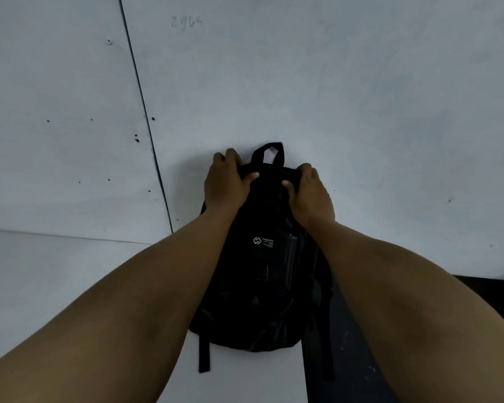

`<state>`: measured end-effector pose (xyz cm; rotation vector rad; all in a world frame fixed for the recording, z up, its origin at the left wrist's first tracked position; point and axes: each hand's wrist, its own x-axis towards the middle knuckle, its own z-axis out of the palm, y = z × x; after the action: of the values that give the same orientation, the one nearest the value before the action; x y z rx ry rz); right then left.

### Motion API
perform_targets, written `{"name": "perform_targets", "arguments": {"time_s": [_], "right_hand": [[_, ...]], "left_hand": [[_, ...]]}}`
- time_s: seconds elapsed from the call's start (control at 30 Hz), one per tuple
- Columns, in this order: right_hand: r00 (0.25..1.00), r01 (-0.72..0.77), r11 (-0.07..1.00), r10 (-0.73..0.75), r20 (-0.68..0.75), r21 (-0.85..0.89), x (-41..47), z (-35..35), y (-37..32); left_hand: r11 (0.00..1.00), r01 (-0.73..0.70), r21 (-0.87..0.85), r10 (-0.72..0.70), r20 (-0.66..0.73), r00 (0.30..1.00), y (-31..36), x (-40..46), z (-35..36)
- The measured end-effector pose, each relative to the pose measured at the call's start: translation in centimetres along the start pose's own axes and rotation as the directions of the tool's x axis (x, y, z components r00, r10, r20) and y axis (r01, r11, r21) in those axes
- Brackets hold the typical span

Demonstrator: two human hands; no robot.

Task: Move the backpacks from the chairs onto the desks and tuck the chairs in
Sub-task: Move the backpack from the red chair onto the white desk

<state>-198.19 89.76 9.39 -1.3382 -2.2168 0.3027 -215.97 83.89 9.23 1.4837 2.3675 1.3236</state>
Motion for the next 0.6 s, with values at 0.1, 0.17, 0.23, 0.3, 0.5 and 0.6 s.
{"name": "perform_targets", "arguments": {"time_s": [0.1,0.17,0.23,0.3,0.5,0.6], "right_hand": [[0.995,-0.023,0.992,0.011,-0.097,-0.124,0.8,1.0,0.5],[0.99,-0.04,0.985,0.017,-0.138,-0.168,1.2,1.6,0.7],[0.987,-0.043,0.981,0.012,-0.158,-0.189,1.4,2.1,0.8],[0.986,-0.044,0.978,0.01,-0.167,-0.202,1.5,2.4,0.7],[0.989,-0.054,0.969,0.018,-0.147,-0.241,1.4,2.2,0.3],[0.992,-0.052,0.963,0.02,-0.122,-0.265,1.2,1.5,-0.2]], "left_hand": [[0.989,0.065,0.136,-0.055,-0.078,0.995,-0.2,0.4,0.9],[0.959,0.067,0.275,-0.039,-0.104,0.994,-0.5,0.6,1.5],[0.954,0.059,0.294,-0.032,-0.094,0.995,-1.0,0.7,1.9],[0.966,0.056,0.252,-0.039,-0.074,0.997,-1.2,0.6,2.1],[0.973,0.045,0.227,-0.038,-0.033,0.999,-1.1,0.4,1.6],[0.976,0.044,0.216,-0.047,0.01,0.999,-0.8,0.1,1.0]]}}
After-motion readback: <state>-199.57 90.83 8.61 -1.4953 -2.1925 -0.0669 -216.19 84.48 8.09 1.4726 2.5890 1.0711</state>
